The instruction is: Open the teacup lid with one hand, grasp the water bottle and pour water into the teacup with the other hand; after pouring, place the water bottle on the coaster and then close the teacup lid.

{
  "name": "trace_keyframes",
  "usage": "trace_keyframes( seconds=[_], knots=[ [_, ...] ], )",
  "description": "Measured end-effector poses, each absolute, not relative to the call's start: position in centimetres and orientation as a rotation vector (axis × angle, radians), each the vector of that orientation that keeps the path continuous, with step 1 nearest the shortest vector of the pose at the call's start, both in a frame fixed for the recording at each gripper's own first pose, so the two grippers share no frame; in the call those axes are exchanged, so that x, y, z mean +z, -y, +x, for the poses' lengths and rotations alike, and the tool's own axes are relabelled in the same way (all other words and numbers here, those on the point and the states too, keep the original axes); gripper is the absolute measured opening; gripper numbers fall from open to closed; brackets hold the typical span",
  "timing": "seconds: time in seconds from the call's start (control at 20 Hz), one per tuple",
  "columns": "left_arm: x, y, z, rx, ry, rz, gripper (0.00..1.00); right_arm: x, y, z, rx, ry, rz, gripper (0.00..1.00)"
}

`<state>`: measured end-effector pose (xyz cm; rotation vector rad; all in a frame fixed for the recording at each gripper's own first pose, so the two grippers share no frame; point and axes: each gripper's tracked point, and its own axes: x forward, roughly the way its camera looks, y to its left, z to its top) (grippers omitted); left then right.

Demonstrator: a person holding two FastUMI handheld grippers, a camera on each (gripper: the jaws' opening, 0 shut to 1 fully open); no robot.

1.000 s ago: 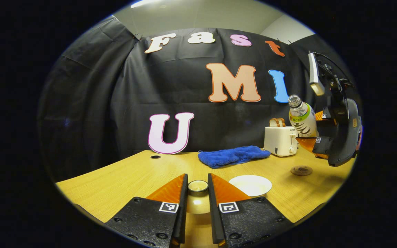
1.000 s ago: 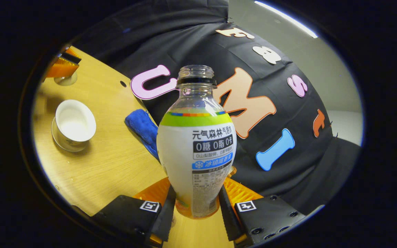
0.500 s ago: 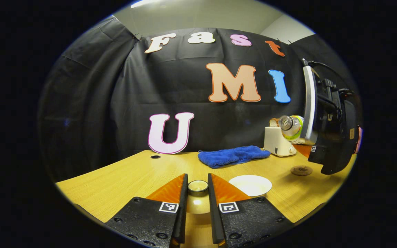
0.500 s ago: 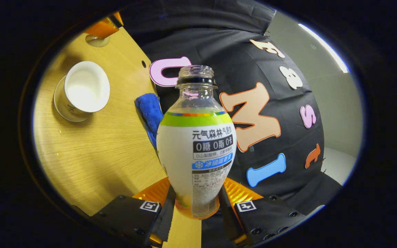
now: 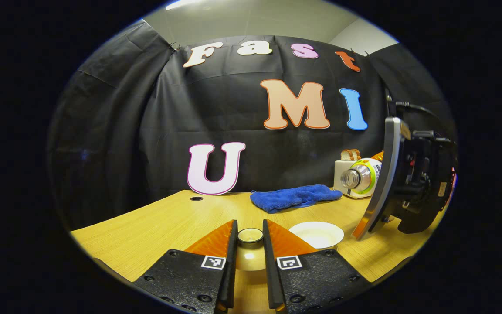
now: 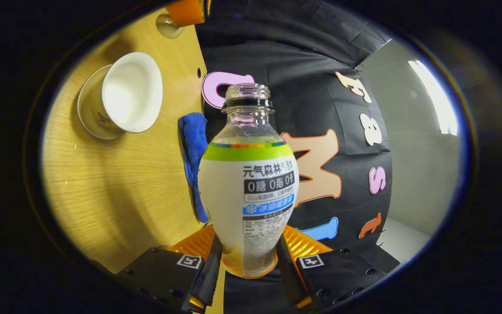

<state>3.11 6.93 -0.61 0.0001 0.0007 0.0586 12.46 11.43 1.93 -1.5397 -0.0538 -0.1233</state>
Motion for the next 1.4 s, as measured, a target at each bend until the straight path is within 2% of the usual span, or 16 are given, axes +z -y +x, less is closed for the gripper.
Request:
trace_keyframes(
  seconds=[0.1, 0.55, 1.4],
  knots=[
    [-0.6, -7.0, 3.1, 0.059, -0.001, 0.0, 0.28, 1.5, -11.4, 12.6, -0.138, 0.058, -1.588, 0.67],
    [-0.7, -6.9, 3.1, 0.06, -0.001, 0.0, 0.28, 0.2, -12.1, 12.4, -0.154, 0.104, -1.702, 0.65],
    [-0.6, -7.0, 3.2, 0.062, -0.001, 0.0, 0.28, 2.4, -12.1, 12.8, -0.268, 0.223, -1.889, 0.66]
  ],
)
